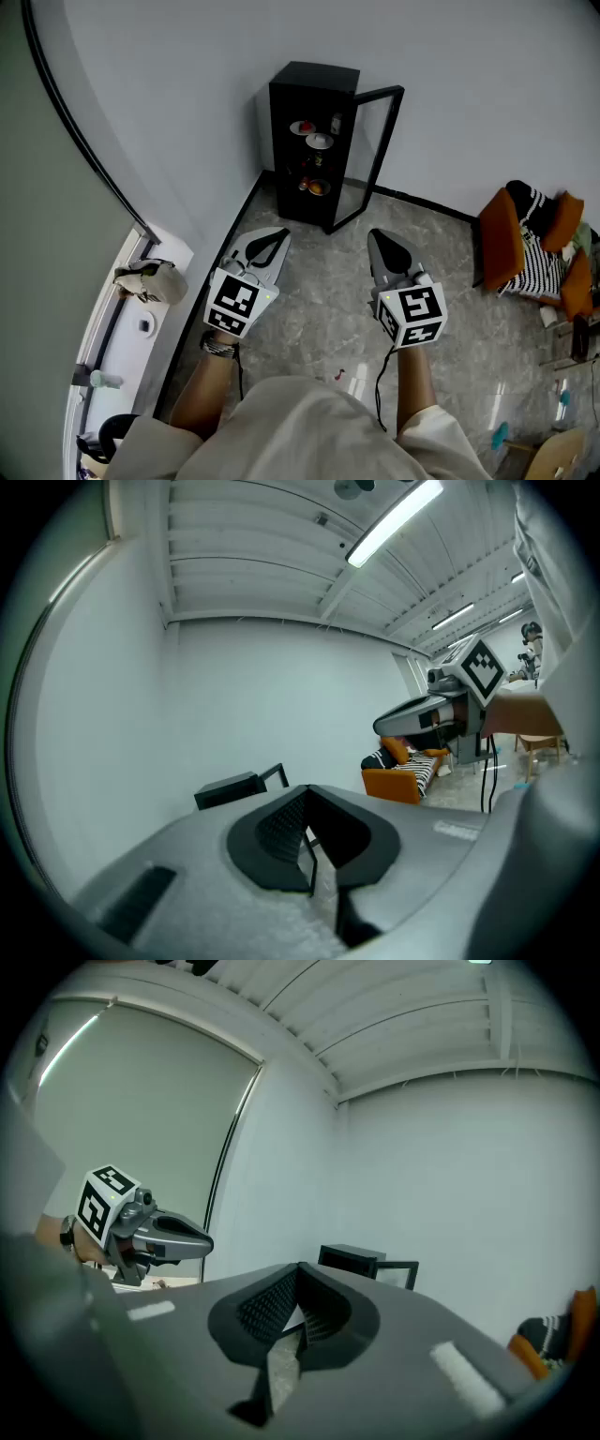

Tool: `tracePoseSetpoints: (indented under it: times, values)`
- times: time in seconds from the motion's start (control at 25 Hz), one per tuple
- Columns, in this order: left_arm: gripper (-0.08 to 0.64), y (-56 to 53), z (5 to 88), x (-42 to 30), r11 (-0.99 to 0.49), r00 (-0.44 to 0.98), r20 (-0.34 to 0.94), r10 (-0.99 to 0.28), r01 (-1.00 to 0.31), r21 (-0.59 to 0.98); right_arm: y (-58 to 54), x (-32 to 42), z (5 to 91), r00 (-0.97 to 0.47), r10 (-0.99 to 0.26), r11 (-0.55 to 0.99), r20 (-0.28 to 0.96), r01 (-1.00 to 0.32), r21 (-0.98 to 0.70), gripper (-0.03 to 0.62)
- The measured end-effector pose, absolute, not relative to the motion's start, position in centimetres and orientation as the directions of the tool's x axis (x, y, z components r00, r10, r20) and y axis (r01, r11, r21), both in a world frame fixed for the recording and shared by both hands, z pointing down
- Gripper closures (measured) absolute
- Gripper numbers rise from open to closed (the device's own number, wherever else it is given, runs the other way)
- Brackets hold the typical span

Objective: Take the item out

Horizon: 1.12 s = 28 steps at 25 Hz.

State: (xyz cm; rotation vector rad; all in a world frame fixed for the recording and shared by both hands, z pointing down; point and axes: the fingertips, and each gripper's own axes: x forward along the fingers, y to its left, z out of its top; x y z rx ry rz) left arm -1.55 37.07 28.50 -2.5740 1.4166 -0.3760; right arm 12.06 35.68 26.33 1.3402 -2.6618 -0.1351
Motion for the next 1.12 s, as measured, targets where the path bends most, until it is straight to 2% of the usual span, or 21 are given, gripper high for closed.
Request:
tracePoseSetpoints:
  times: [0.28,1.12]
  values:
    - [0.561,36.3,28.6,-1.7,-0.523,0.508,0.129,-0.852,-0.809,-0.267,35.4,11.7,26.2,-0.636,-0.77,0.638,0.062,-0.764,0.091,0.584]
    - [0.561,32.0,30.2,3.9,-0.509,0.489,0.143,-0.861,-0.824,-0.249,29.5,17.3,27.6,-0.676,-0.734,0.68,0.067,-0.728,0.089,0.584]
